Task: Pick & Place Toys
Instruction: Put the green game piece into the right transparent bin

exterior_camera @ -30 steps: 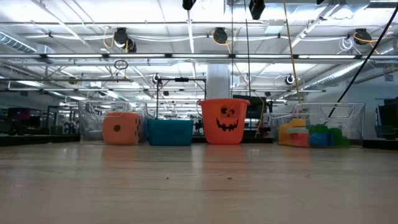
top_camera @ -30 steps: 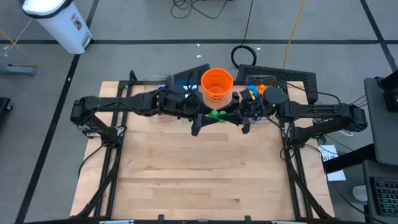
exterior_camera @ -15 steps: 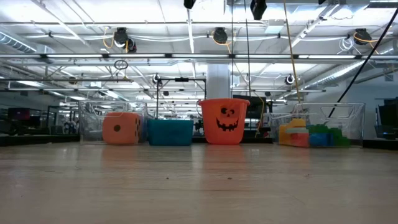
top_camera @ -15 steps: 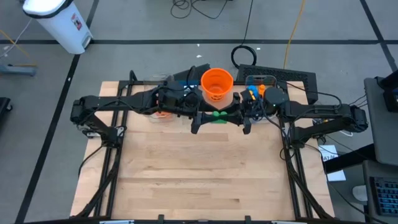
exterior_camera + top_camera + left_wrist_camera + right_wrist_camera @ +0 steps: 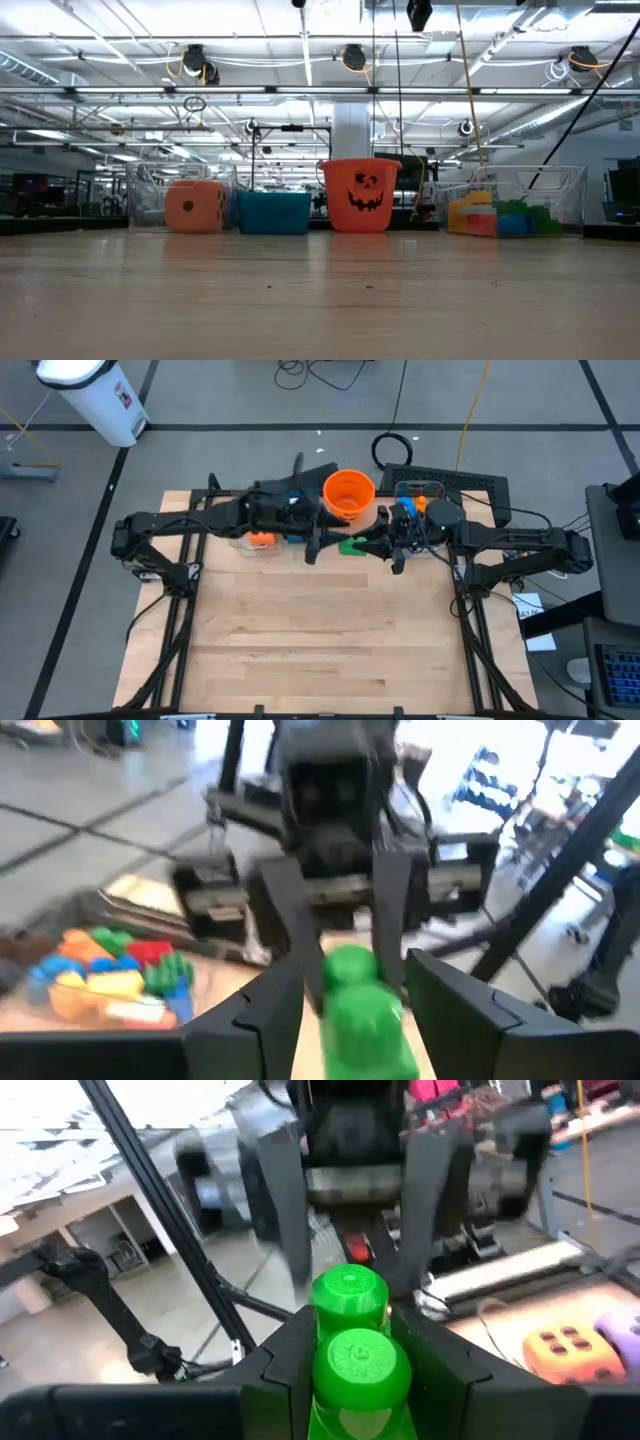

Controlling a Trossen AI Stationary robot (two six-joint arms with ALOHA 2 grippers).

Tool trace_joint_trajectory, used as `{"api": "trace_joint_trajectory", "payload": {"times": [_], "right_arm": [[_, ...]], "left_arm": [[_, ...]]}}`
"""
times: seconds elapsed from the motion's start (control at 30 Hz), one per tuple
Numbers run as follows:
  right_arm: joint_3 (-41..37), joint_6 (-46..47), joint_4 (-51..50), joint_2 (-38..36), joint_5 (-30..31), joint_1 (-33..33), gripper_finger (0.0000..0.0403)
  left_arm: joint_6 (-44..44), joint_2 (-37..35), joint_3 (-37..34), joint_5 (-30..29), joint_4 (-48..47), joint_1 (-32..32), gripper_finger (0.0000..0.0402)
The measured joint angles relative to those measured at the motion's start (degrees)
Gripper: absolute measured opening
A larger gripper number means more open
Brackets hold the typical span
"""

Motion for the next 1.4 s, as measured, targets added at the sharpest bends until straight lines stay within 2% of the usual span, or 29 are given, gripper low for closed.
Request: {"api": "trace_joint_trajectory", "payload": {"times": [0.33, 0.53, 0.67, 0.87, 1.07, 1.2, 1.4], "right_arm": [[-0.07, -0.55, -4.51, -4.51, 0.21, -2.79, 0.0108], [-0.05, -3.76, -14.08, -9.82, 4.98, -5.37, 0.0108], [-0.07, -7.27, -21.99, -13.89, 12.70, -6.37, 0.0108], [-0.04, -11.92, -34.08, -18.70, 30.03, -6.47, 0.0108], [-0.19, -11.62, -47.09, -19.82, 42.99, -6.47, 0.0108], [-3.92, -9.43, -48.61, -19.99, 47.86, -6.47, 0.0108], [-14.37, -2.25, -45.86, -21.32, 55.57, -6.49, 0.0108]], "left_arm": [[0.30, -3.96, 0.00, -0.25, -0.51, 3.42, 0.0202], [0.86, -7.15, 0.02, -0.46, -0.03, 4.67, 0.0202], [0.95, -9.13, 0.02, -0.53, -0.25, 4.66, 0.0202], [0.84, -10.80, 0.02, -0.53, -0.17, 4.63, 0.0202], [0.42, -10.92, 0.02, -0.52, -0.27, 4.58, 0.0202], [0.62, -10.65, 0.02, -0.52, -0.84, 4.58, 0.0202], [0.64, -10.50, 0.00, -0.53, -2.90, 4.58, 0.0202]]}}
